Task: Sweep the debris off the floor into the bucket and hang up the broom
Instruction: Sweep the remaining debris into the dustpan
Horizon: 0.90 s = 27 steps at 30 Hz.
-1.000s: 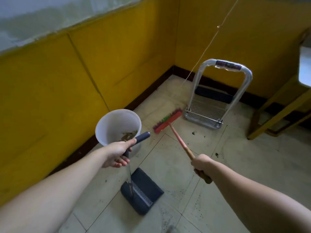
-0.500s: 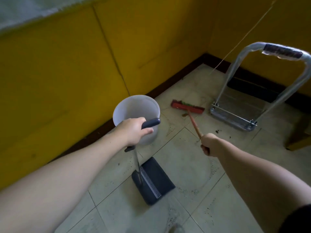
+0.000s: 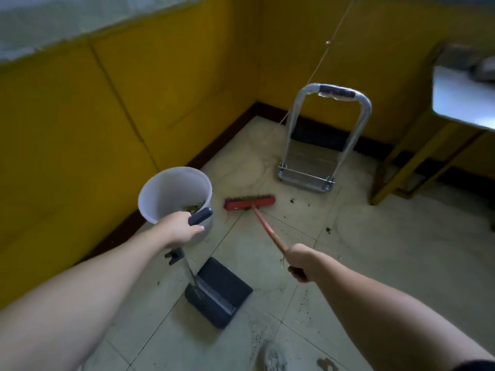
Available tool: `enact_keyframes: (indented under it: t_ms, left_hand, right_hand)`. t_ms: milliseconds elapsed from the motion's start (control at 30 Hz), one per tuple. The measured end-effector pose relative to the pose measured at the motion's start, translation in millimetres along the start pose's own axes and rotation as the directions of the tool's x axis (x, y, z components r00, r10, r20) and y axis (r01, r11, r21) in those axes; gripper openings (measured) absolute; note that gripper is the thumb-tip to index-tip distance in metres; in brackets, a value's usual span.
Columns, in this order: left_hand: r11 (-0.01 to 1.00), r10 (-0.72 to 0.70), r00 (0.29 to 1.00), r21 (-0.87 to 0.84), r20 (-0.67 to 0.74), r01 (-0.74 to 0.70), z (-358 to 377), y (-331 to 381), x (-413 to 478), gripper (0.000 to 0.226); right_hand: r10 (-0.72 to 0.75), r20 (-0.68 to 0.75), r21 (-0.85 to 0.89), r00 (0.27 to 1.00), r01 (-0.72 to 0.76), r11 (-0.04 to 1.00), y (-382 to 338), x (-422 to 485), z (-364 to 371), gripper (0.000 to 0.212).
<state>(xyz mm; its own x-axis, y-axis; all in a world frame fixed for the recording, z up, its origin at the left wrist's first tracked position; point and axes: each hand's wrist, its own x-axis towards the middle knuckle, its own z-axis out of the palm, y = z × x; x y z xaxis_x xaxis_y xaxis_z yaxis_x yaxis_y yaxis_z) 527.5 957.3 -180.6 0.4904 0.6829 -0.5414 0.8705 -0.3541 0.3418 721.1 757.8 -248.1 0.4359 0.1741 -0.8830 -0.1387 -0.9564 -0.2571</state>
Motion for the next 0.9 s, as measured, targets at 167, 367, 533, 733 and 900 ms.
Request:
enact_keyframes:
  t_ms: [167, 367, 533, 733, 900]
  left_hand:
    - [0.995, 0.078, 0.995, -0.065, 0.068, -0.073, 7.6, -19.5, -48.0, 0.018]
    - [0.978, 0.203, 0.974, 0.014, 0.098, -0.206, 37.0, -19.1, -114.9, 0.022]
    - [0.951, 0.279, 0.950, 0.097, 0.142, -0.293, 57.4, -9.1, -163.3, 0.027]
    - [0.944, 0.290, 0.944, 0.117, 0.155, -0.309, 105.0, -10.5, -225.0, 0.036]
    - [0.944, 0.295, 0.946, 0.108, 0.138, -0.310, 151.8, -5.8, -291.7, 0.038]
  right_hand:
    - [-0.065, -0.161, -0.126, 0.985, 0.044, 0.991, 67.1, -66.8, 17.9, 0.021]
    - [-0.038, -0.314, -0.280, 0.949, -0.054, 0.958, 146.8, -139.8, 29.1, 0.031]
    - [0.016, -0.345, -0.315, 0.939, -0.132, 0.940, 213.6, -178.3, 31.7, 0.032]
    - [0.032, -0.412, -0.337, 0.911, -0.185, 0.923, 312.5, -217.8, 34.8, 0.032]
    - [0.114, -0.344, -0.307, 0.932, -0.226, 0.924, 406.2, -259.8, 41.8, 0.023]
